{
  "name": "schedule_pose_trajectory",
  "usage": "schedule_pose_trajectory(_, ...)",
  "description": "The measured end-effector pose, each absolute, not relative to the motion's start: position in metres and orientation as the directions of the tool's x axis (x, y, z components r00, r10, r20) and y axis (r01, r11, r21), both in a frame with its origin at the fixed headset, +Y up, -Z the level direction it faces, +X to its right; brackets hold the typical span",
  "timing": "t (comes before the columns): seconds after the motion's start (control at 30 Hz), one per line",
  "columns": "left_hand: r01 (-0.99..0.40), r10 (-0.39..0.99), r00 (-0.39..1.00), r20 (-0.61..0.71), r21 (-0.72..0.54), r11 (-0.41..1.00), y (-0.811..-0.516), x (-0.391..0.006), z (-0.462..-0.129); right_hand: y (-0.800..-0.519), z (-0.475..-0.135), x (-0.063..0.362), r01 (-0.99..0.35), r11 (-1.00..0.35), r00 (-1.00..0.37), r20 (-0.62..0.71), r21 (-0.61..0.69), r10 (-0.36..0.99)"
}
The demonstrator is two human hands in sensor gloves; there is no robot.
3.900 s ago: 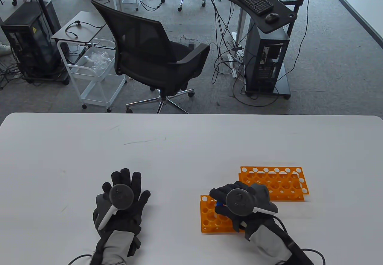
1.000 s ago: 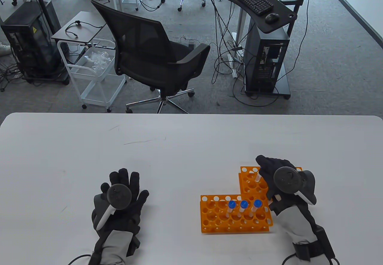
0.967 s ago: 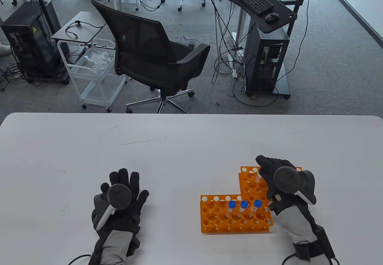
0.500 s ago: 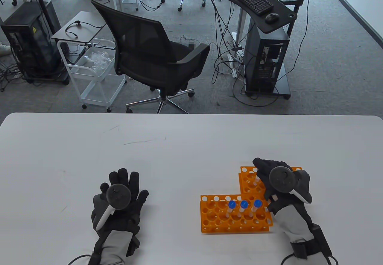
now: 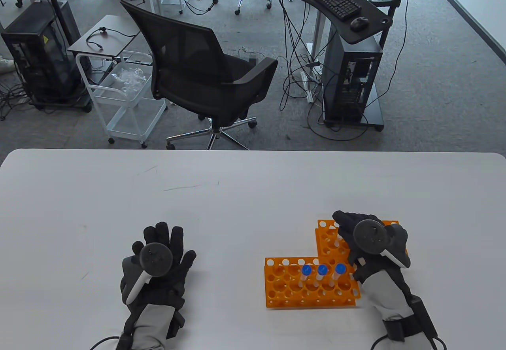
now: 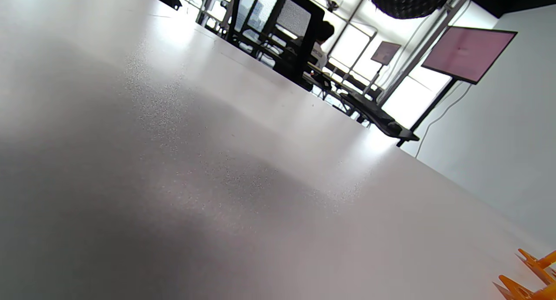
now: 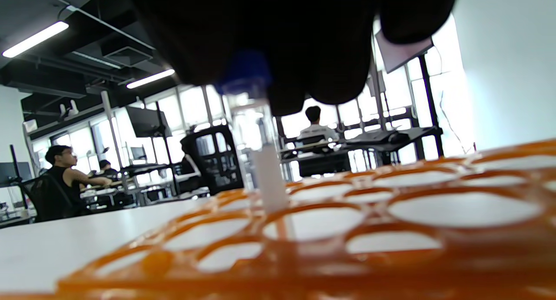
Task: Transfer 4 test tubes between racks (Right hand only)
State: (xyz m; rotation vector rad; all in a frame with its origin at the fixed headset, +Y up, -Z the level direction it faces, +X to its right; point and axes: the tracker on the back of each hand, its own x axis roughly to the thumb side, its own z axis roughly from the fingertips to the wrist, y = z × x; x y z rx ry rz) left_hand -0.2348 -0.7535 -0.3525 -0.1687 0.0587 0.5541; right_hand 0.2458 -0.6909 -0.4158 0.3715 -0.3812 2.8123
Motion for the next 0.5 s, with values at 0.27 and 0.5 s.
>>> schedule_pose_trajectory(0.27, -0.533, 0.523, 0.846, -0.102, -0.142, 0.834, -0.7534, -0.2355, -0.3525, -0.6912, -0.4158, 0.2449, -0.291, -0.934, -0.931, 0.288, -0.208, 0.226)
schedule_pose_trajectory(0.5, -0.534, 0.524, 0.845, -0.102, -0.14, 0.834, -0.7532, -0.2358, -0.3524, -0.6916, -0.4159, 0.2441, -0.285, -0.937, -0.931, 0.289, -0.201, 0.221)
